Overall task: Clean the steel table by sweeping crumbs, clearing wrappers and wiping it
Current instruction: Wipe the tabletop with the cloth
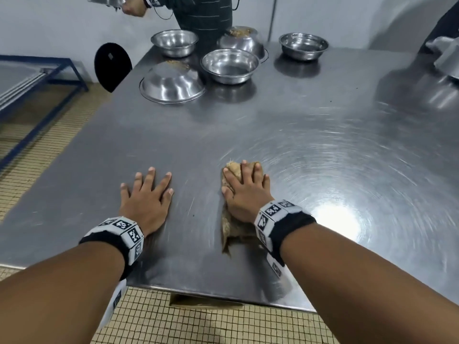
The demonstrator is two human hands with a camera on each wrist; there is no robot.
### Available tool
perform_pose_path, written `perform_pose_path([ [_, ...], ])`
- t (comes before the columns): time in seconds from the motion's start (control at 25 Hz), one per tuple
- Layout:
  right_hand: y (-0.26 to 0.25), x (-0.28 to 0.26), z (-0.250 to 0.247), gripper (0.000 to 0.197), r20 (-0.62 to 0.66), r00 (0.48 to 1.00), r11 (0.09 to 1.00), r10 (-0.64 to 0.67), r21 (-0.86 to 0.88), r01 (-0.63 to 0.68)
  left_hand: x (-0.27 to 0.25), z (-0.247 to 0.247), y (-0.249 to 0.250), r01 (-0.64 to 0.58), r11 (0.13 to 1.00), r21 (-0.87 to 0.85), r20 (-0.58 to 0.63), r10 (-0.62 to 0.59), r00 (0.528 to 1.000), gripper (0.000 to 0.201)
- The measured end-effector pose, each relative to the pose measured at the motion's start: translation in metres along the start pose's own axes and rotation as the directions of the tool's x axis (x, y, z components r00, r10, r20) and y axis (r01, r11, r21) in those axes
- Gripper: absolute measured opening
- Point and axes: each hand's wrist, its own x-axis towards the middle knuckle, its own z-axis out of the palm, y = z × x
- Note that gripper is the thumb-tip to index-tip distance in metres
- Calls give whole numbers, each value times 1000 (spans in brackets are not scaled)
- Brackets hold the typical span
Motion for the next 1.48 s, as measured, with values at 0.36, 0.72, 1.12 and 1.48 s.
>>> perform_pose_path([
  [0.36, -43, 27, 3, 59, 70, 994, 992, -89, -82, 94, 2, 4, -4, -9, 999, -32, -17, 8, 1000, 51],
  [0.72, -76, -53, 28, 57, -3, 930, 925, -368, -107, 366, 5, 3, -6, -38, 998, -55, -9, 38, 999, 50],
  [1.12, 22, -152, 28, 54, 17, 978, 976, -210, -61, 211, -27, -4, 31, -109, 991, -73, -35, 107, 994, 50],
  [1.48, 72, -108, 6, 56, -22, 989, 988, 149, 44, -148, -76, 22, 106, -184, 975, -126, -18, 183, 983, 57],
])
